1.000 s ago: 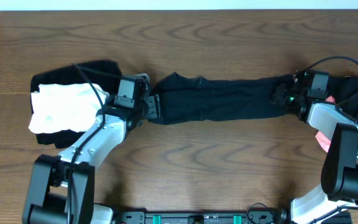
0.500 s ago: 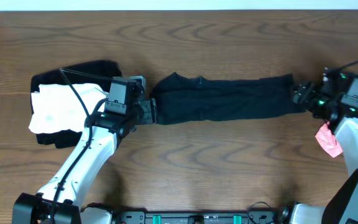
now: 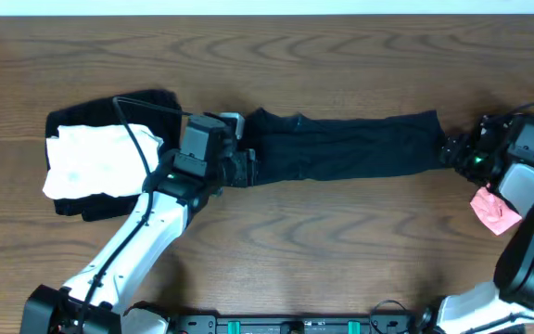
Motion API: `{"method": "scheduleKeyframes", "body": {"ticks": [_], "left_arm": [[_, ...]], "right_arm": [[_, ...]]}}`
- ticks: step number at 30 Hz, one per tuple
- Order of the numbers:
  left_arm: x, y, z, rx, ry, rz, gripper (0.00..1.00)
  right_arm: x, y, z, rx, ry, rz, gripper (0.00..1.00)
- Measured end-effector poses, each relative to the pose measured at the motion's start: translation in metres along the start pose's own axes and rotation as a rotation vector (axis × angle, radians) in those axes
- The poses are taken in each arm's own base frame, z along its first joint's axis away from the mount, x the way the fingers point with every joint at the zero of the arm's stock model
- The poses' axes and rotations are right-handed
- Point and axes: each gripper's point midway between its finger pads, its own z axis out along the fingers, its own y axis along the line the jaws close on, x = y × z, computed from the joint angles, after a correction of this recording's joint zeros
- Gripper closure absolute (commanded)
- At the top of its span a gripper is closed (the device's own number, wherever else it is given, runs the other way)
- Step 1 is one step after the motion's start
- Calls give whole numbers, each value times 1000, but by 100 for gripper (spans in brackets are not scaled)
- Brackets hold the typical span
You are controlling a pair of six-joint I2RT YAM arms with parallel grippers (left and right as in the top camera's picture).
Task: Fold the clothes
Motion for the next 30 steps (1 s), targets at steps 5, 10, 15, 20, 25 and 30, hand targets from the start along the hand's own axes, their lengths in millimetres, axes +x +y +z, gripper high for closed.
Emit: {"method": "scheduleKeyframes", "body": {"ticks": [5,10,15,20,25,30], "left_arm": [[2,-5,1,7,6,10,36],[2,-5,1,7,6,10,36],[3,-4,1,6,9,10,36],[7,-3,1,1,24,6,36],[8,-3,1,0,28,5,36],[8,-3,1,-1,29,4,36]], "right_arm": [[-5,11,8,-75,3,-18,33],[1,35,18,-136,33,-66,31],[18,65,26,-193,81,-131,39],[31,67,29,-197,124,-133,81],[36,60,30,-183,142,-106,99],[38,48,16,-131,159,-62,99]]}}
